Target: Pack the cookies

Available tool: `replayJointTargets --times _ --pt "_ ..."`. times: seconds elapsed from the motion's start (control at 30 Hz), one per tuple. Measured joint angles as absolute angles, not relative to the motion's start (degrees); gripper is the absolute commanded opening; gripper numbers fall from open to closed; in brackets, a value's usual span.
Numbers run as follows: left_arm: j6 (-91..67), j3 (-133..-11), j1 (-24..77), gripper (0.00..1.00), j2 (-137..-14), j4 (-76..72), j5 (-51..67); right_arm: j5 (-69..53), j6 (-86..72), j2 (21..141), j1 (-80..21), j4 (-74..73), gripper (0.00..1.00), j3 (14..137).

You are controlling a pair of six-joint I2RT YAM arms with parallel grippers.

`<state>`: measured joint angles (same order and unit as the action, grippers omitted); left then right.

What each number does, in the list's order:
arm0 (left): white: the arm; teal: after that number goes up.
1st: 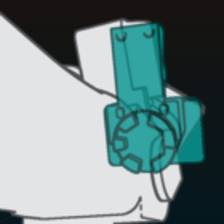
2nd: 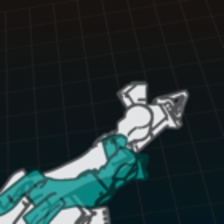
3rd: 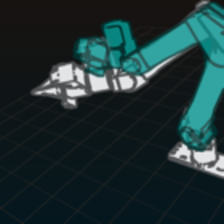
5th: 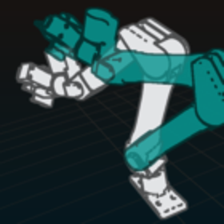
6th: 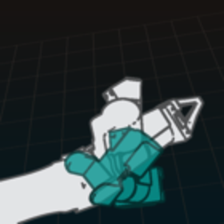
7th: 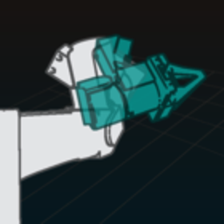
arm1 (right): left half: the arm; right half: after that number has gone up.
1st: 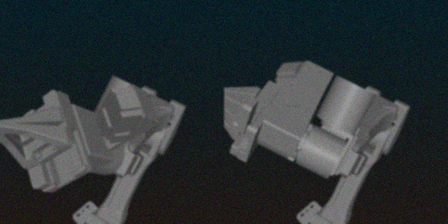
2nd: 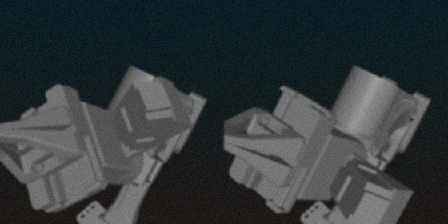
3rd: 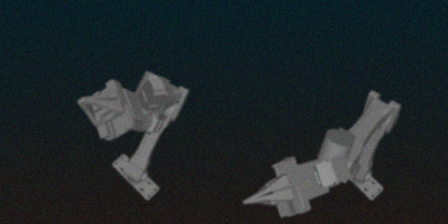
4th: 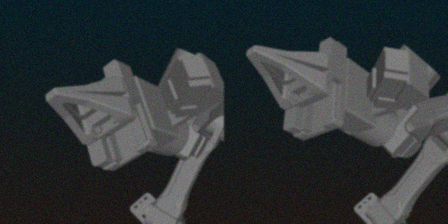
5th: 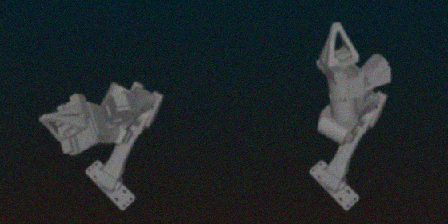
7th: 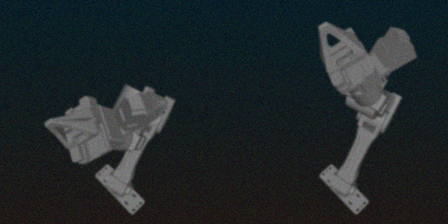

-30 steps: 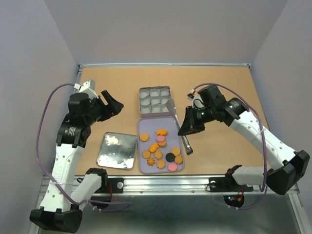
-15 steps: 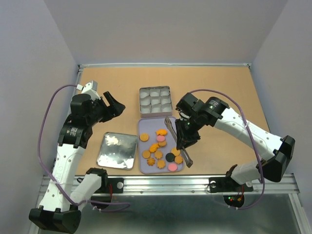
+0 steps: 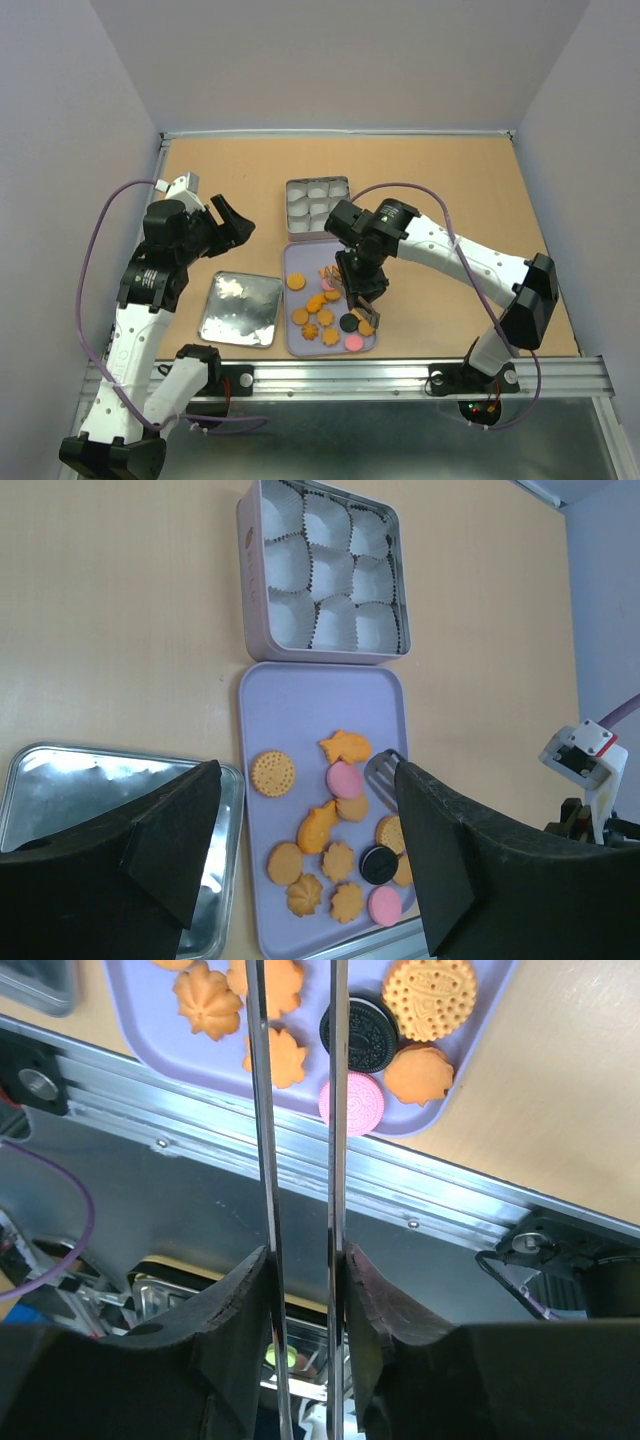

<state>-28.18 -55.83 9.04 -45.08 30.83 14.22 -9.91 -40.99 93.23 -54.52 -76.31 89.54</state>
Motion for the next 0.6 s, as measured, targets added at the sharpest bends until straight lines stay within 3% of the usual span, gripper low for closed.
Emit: replayJointTargets --times 0.6 --pt "-27.64 -54.74 9.04 0.81 -43.2 31.44 13.26 -6.31 -42.33 95.53 -55.24 -77.03 0.4 93.41"
